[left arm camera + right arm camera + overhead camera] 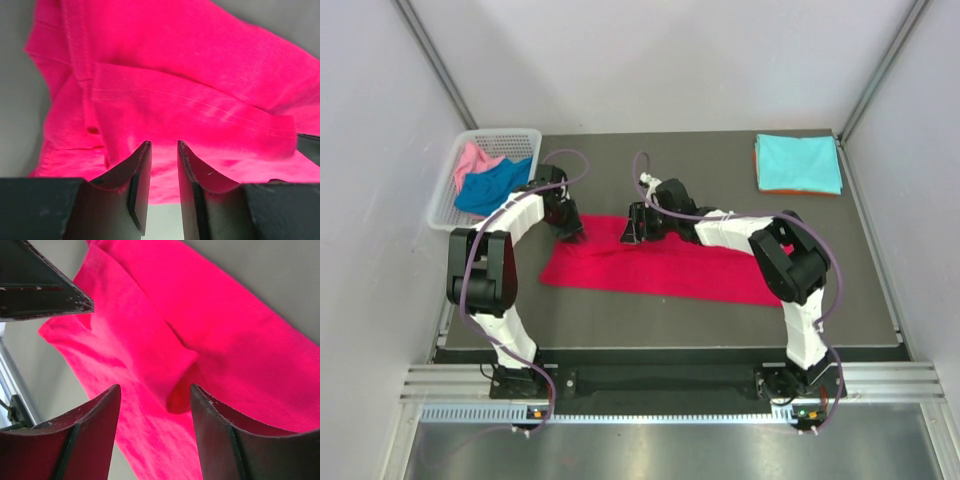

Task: Fold and stack the t-shirts
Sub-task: Fold the tshirt

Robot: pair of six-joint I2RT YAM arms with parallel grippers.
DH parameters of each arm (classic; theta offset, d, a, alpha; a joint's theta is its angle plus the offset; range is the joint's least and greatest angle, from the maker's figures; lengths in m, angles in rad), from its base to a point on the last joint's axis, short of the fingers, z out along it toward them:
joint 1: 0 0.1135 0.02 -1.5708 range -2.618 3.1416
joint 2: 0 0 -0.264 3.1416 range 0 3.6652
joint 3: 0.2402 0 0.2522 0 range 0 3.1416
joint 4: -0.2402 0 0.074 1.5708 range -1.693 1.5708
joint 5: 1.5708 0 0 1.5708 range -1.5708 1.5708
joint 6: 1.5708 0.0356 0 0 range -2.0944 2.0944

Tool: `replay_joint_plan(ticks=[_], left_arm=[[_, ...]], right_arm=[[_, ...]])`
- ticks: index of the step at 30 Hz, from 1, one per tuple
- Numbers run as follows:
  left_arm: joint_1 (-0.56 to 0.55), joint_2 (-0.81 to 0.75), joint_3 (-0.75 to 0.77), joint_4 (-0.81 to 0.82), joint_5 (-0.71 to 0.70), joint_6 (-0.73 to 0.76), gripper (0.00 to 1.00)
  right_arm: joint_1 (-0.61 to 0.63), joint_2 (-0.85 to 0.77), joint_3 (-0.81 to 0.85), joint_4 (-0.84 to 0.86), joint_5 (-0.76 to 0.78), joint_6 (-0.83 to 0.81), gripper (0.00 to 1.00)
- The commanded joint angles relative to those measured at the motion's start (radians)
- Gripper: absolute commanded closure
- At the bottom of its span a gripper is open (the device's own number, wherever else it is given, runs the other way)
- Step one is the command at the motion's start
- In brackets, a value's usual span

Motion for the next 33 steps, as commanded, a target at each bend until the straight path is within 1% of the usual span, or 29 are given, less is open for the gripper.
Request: replay_joint_plan(ticks=[1, 2, 6, 8, 9, 10, 12, 13, 16, 19, 21, 22, 24, 28, 30, 33], left_arm=[[0.003, -0.047, 0.007, 0.014, -0.084, 0.016, 0.67], [0.003, -0.052, 0.004, 0.017, -0.110, 0.018, 0.67], [0.003, -0.032, 0.009, 0.004, -0.124, 0.018, 0.67], [0.003, -0.023, 0.001, -0.002, -0.138, 0.016, 0.67], [0.003, -0.023, -0.005, -0.009, -0.156, 0.016, 0.67], [0.003, -0.023, -0.010, -0.012, -0.167, 0.018, 0.67], [0.003, -0.030, -0.033, -0.007, -0.208, 0.021, 0.67], [0.001, -0.032, -0.039, -0.006, -0.219, 0.023, 0.67], [0.003, -0.020, -0.039, -0.001, -0.232, 0.023, 0.67], [0.004, -0.013, 0.004, -0.038, -0.268, 0.041, 0.66], [0.009, -0.038, 0.038, -0.056, -0.291, 0.056, 0.64], [0.010, -0.047, 0.049, -0.067, -0.301, 0.058, 0.60], [0.016, -0.075, 0.075, -0.076, -0.320, 0.069, 0.58], [0.021, -0.090, 0.072, -0.078, -0.207, 0.072, 0.57], [0.021, -0.084, 0.046, -0.065, -0.111, 0.067, 0.58], [0.021, -0.069, 0.009, -0.055, -0.081, 0.069, 0.58]], right_arm=[[0.016, 0.011, 0.043, 0.043, 0.022, -0.010, 0.42], [0.017, 0.015, 0.041, 0.045, 0.019, -0.004, 0.42], [0.022, 0.014, 0.012, 0.098, -0.008, 0.025, 0.45], [0.022, 0.012, 0.001, 0.100, -0.005, 0.033, 0.51], [0.022, 0.011, -0.017, 0.101, 0.010, 0.037, 0.55], [0.020, 0.011, -0.026, 0.101, 0.013, 0.037, 0.66], [0.020, 0.005, -0.051, 0.108, 0.021, 0.040, 0.78], [0.020, 0.005, -0.061, 0.118, 0.021, 0.042, 0.88], [0.020, 0.017, -0.075, 0.125, 0.024, 0.048, 1.00], [0.017, 0.016, -0.088, 0.126, 0.031, 0.047, 1.00], [0.016, 0.000, -0.103, 0.132, 0.044, 0.045, 1.00], [0.013, -0.003, -0.103, 0.131, 0.044, 0.045, 1.00], [0.011, -0.009, -0.103, 0.131, 0.042, 0.048, 1.00], [0.011, -0.014, -0.111, 0.140, 0.035, 0.059, 1.00], [0.010, -0.011, -0.111, 0.141, 0.028, 0.065, 1.00], [0.010, -0.012, -0.115, 0.147, 0.022, 0.071, 1.00]])
